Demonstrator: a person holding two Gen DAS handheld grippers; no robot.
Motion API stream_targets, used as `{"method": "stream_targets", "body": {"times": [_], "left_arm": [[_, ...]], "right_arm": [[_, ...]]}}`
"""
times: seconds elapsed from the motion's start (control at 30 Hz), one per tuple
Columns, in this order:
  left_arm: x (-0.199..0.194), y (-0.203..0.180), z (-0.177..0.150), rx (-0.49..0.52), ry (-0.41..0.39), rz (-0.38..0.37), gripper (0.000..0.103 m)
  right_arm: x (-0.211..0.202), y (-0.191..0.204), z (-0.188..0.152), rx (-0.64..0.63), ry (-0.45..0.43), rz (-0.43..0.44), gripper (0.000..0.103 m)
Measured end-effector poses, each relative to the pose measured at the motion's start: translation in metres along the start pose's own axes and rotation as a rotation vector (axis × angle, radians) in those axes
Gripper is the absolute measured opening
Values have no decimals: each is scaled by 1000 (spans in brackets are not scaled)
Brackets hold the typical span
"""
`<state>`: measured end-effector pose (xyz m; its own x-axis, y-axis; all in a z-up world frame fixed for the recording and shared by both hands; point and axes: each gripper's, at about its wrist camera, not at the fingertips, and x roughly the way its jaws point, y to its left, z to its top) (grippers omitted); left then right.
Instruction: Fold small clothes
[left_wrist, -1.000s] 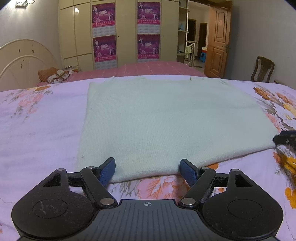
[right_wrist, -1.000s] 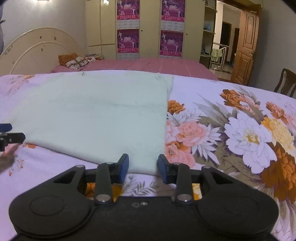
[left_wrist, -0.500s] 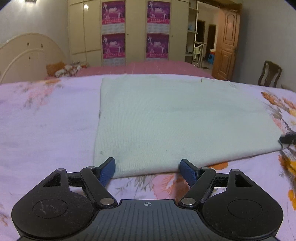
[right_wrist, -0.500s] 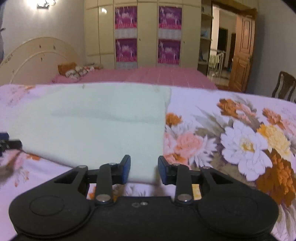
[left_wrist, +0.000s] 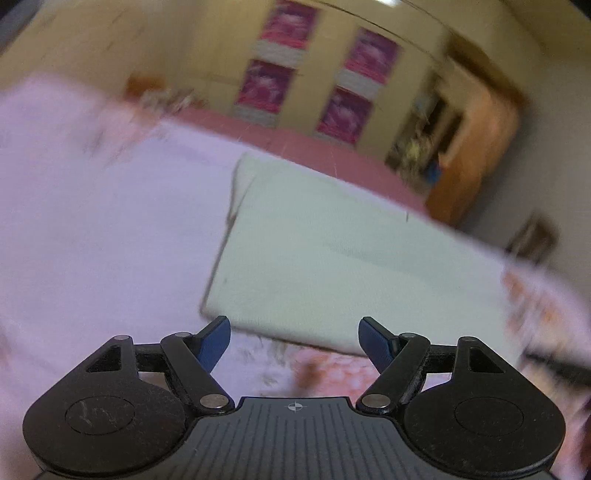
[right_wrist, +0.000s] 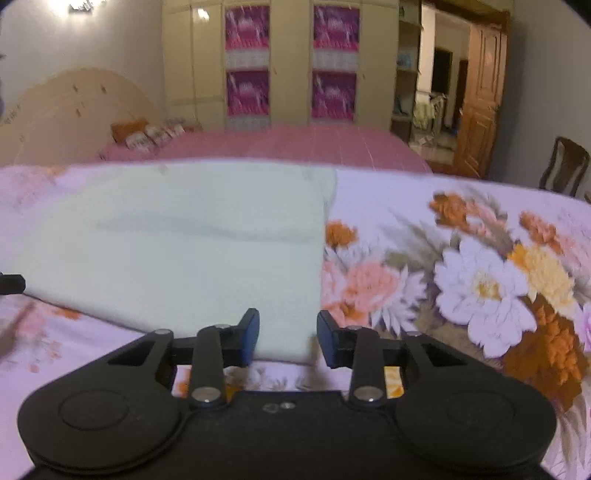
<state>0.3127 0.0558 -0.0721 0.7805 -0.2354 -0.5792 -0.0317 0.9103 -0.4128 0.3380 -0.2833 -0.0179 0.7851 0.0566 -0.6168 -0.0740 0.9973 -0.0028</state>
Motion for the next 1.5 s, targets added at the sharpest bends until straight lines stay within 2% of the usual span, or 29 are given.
{"method": "stream_targets", "body": {"times": [0.1, 0.2, 0.3, 0.37, 0.47, 0.53, 0.57, 0.6, 0.63, 0.67, 0.73, 0.87, 0.93, 0.97, 1.03, 1.1, 1.23, 1.33, 1.4, 1.47, 1.5], "left_arm": [[12, 29, -6, -249, 3, -66, 76], [21, 47, -10, -413, -81, -111, 74], [33, 51, -9, -487, -138, -111, 62], [43, 53, -8, -532, -174, -117, 58], [62, 51, -1, -573, -206, -125, 58], [76, 50, 8, -581, -214, -135, 56], [82, 51, 11, -578, -207, -138, 48], [90, 51, 15, -569, -193, -125, 35], [96, 50, 17, -571, -175, -120, 29], [103, 53, 19, -575, -159, -115, 11], [111, 56, 20, -582, -141, -127, 7], [102, 52, 26, -569, -180, -192, 7], [97, 49, 29, -547, -201, -199, 7], [100, 49, 29, -551, -192, -193, 6], [113, 53, 27, -549, -133, -137, 6], [115, 55, 29, -535, -129, -145, 7], [111, 41, 45, -455, -142, -158, 7], [100, 18, 67, -327, -162, -182, 7], [100, 7, 81, -294, -153, -188, 7], [92, 7, 92, -284, -146, -175, 7], [92, 8, 95, -287, -143, -171, 7]], "right_arm": [[-6, 7, 2, 3, 1, 31, 26], [-6, 14, 8, 31, -1, 83, 24], [-1, 20, 17, 80, -3, 150, 16], [8, 25, 24, 98, 1, 177, 8], [28, 33, 37, 108, 1, 197, 7], [47, 40, 46, 113, 4, 208, 6], [55, 43, 50, 111, 3, 213, 6], [64, 47, 54, 110, 3, 220, 6], [75, 51, 58, 109, 6, 227, 6], [86, 56, 62, 108, 9, 235, 6], [101, 66, 67, 100, 10, 244, 6], [118, 81, 73, 82, -13, 269, 5], [119, 88, 73, 57, -29, 283, 5], [124, 90, 71, 43, -15, 276, 5], [141, 93, 62, 32, 48, 245, 0], [139, 94, 61, 28, 35, 240, 0], [137, 93, 59, 31, 36, 241, 0], [138, 90, 60, 59, 39, 249, 0], [136, 90, 63, 64, 44, 248, 0], [123, 89, 73, 77, -17, 266, 7], [115, 89, 78, 80, -60, 275, 7]]}}
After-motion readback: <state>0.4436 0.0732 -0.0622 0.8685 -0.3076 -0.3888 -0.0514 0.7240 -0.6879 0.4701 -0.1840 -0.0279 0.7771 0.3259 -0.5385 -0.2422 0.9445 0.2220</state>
